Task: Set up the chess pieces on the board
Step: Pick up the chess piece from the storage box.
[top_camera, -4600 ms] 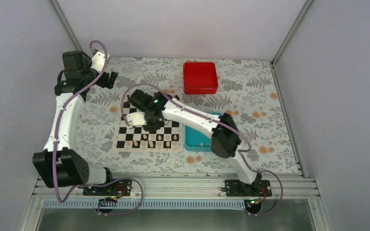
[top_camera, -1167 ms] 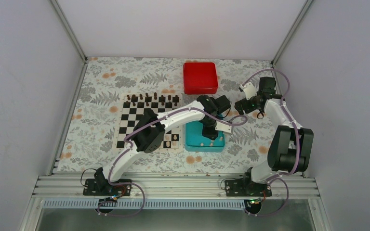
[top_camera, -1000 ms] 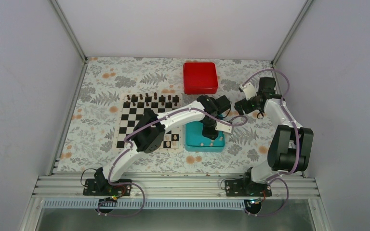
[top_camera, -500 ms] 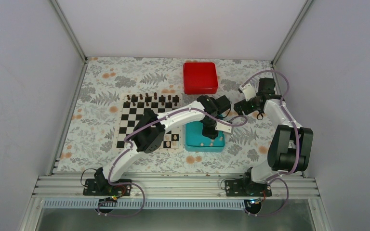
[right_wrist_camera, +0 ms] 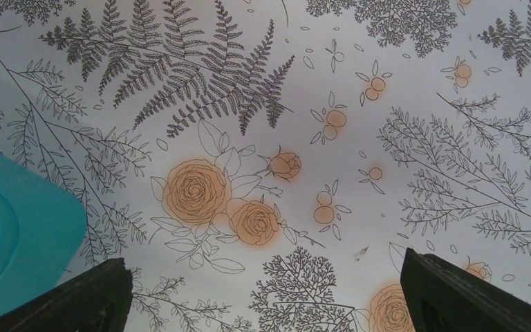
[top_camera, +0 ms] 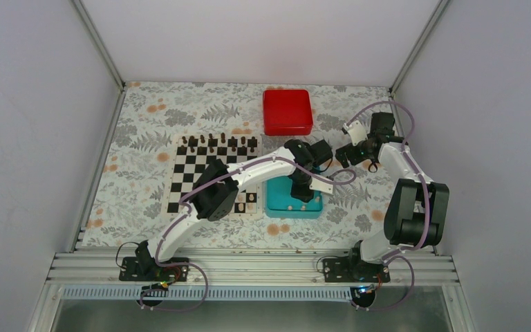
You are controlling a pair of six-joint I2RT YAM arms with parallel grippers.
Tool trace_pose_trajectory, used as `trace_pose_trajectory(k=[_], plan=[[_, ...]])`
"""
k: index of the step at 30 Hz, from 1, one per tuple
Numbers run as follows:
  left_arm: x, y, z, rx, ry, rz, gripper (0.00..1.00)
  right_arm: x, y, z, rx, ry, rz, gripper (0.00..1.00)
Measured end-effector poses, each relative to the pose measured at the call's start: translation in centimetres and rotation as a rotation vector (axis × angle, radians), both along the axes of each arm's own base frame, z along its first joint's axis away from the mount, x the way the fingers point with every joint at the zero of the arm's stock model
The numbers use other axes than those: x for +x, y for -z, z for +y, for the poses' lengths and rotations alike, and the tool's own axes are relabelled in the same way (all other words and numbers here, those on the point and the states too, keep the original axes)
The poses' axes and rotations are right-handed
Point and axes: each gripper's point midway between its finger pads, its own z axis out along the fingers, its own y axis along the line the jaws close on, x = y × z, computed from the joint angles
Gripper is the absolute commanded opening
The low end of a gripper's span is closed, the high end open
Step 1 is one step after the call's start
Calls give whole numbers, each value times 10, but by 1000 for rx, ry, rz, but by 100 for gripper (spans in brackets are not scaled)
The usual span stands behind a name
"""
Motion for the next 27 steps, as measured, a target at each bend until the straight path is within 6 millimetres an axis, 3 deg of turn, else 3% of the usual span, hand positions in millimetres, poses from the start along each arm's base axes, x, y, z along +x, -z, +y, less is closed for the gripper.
trace_pose_trajectory(k=[9,27], plan=[[-2,9,5,24,1,6,33,0,0,0,-1,-3,0,100],[-2,9,4,16,9,6,11,-1,2,0,-3,-9,4,99]])
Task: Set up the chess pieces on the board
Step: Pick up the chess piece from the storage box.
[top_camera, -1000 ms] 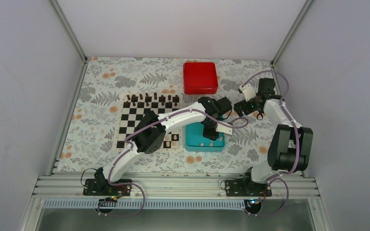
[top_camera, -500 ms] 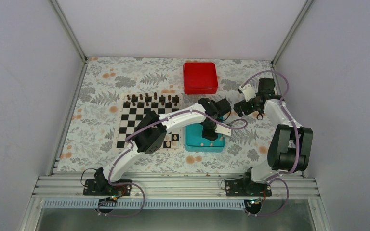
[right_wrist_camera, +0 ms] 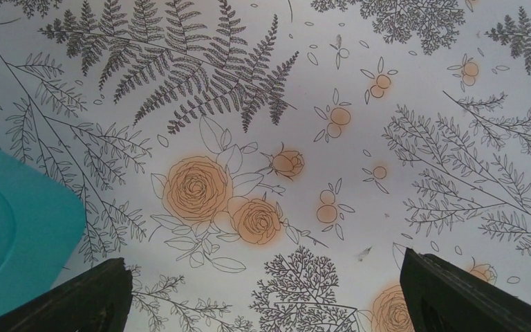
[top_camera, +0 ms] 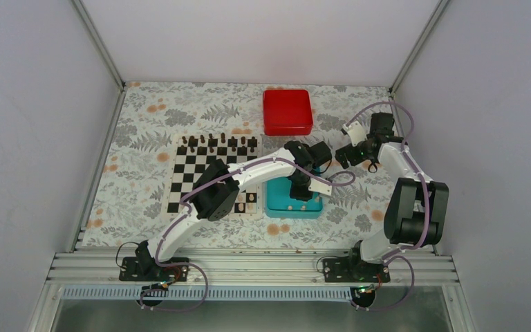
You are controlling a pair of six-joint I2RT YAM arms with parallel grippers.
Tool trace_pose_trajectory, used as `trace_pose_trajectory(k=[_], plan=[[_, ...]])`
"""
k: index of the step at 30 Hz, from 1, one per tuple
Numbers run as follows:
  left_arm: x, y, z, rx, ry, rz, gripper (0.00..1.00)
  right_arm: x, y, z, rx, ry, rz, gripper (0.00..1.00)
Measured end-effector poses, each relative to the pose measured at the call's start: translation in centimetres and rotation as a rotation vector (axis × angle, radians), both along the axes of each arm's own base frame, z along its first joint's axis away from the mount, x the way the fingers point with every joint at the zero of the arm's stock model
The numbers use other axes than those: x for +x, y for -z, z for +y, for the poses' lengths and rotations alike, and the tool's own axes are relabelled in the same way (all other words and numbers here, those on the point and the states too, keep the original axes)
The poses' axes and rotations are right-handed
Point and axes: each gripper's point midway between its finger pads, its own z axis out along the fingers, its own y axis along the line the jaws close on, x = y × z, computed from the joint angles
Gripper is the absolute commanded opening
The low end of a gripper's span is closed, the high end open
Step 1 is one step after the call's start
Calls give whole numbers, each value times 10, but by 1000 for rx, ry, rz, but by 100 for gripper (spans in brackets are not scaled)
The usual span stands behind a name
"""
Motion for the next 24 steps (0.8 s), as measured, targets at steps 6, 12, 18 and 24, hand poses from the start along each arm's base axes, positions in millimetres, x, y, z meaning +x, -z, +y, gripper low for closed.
trace_pose_trajectory(k=[6,12,18,24], plan=[[0,0,0,0,3,-1,7,0,4,0,1,-1,12,99],[1,0,2,11,4,-16,6,-1,5,0,1,-1,13,99],[14,-14,13,44,-13,-73,6,-1,5,0,1,-1,13,99],[50,-67,39,8,-97,-160,6,-1,5,0,1,-1,16,99]])
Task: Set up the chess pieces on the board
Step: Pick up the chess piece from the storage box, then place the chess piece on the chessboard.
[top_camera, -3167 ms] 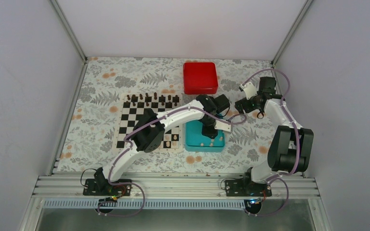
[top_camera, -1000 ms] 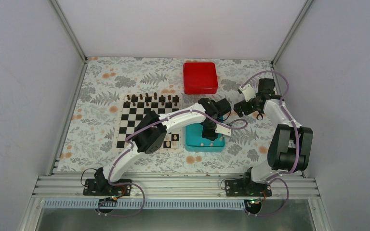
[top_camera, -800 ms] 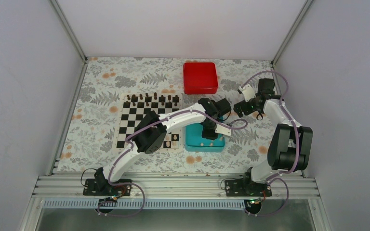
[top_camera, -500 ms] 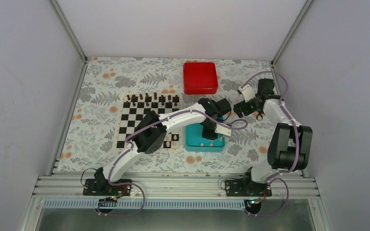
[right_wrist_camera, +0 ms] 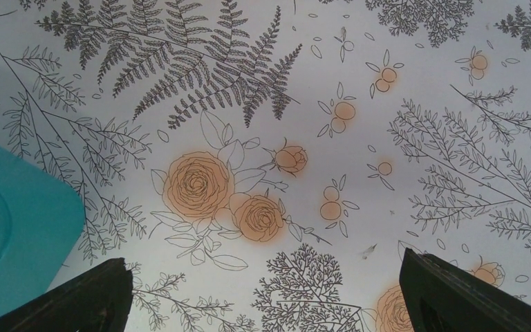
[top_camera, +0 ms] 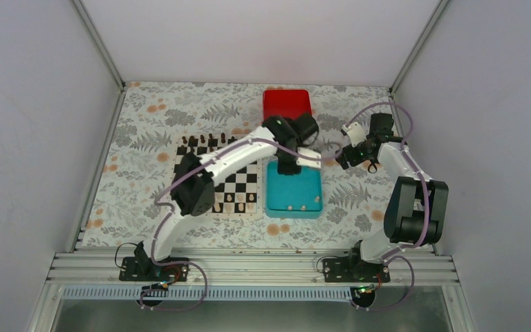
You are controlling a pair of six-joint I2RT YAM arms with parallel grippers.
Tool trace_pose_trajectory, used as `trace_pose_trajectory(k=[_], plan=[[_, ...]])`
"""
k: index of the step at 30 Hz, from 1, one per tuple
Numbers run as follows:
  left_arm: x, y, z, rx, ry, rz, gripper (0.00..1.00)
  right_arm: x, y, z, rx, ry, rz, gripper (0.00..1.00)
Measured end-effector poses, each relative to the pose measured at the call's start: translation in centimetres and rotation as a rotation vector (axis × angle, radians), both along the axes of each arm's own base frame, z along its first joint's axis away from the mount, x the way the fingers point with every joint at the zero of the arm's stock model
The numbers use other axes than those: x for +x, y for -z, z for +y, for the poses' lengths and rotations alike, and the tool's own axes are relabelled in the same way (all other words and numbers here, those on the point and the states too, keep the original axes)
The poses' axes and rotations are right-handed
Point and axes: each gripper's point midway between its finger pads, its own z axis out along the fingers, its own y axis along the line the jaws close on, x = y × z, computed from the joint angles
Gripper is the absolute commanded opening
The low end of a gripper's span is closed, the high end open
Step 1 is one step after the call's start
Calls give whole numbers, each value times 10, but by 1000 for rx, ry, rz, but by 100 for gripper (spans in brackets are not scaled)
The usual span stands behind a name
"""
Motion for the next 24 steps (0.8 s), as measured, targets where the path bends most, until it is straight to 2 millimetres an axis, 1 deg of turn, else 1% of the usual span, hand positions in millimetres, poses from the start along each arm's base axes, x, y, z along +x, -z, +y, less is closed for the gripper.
trace_pose_trajectory(k=[3,6,8,10,13,15,17,18,21,24], plan=[[24,-35,21,-39,-62,-58,7,0,1,0,-1,1,4,99],[42,-65,51,-64,-127,-102,7,0,5,0,-1,1,13,99],[51,-77,77,-68,-178,-117,7,-1,7,0,1,1,22,99],[58,-82,104,-68,-228,-121,7,-1,8,0,1,1,25,99],[69,-79,156,-52,-333,-115,7,-2,8,0,1,1,28,98],[74,-73,191,-40,-404,-108,7,-2,10,0,2,1,34,98],[72,-60,228,-15,-477,-88,7,-2,12,0,3,1,41,98],[69,-54,242,-2,-506,-75,7,-3,13,0,3,1,45,98],[57,-34,274,28,-567,-39,7,-3,14,0,4,1,48,98],[46,-18,299,47,-617,-8,7,-2,14,0,4,1,50,98]])
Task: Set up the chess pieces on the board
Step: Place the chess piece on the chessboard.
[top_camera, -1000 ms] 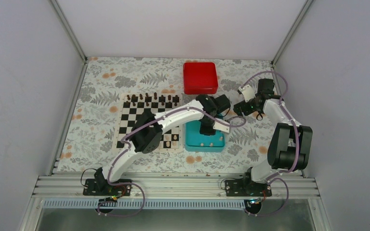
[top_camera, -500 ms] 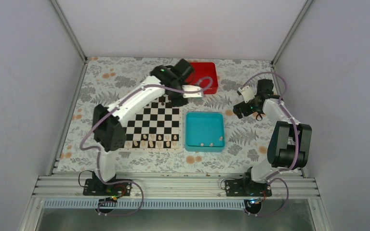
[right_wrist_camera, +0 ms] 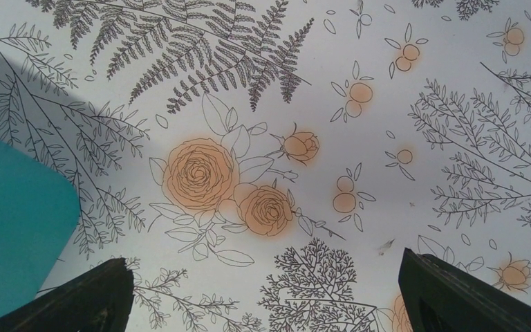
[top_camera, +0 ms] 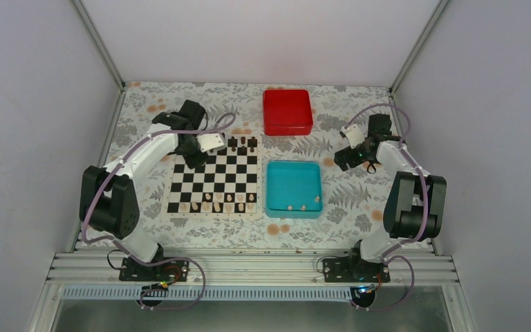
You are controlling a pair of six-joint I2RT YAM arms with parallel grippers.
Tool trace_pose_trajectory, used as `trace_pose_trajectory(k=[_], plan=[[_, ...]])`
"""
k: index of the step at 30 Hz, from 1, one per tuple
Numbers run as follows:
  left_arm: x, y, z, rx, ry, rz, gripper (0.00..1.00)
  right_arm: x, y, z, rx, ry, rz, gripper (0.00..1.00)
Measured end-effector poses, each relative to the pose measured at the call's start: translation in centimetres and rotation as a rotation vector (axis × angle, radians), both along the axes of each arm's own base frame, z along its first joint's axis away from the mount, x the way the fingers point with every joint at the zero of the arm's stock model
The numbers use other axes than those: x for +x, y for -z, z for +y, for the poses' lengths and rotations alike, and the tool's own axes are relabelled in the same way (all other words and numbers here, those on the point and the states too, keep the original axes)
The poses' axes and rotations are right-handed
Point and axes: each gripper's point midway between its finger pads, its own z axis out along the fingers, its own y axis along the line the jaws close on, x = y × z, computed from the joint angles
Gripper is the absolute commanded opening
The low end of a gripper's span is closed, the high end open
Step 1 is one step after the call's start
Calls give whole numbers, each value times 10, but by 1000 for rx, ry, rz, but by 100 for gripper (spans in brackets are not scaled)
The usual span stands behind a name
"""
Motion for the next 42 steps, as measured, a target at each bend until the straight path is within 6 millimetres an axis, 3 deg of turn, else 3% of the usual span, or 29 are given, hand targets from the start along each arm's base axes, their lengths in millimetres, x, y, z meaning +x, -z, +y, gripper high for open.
trace_pose_trajectory(k=[5,10,21,42], plan=[[-15,9,27,-8,-65,4,7,-1,2,0,1,0,7,98],[-30,17,38,-34,-96,6,7,-1,2,0,1,0,9,98],[-53,51,31,-98,-109,84,7,-2,3,0,2,0,15,98],[-77,71,32,-92,-108,158,7,-4,4,1,2,-2,23,98]])
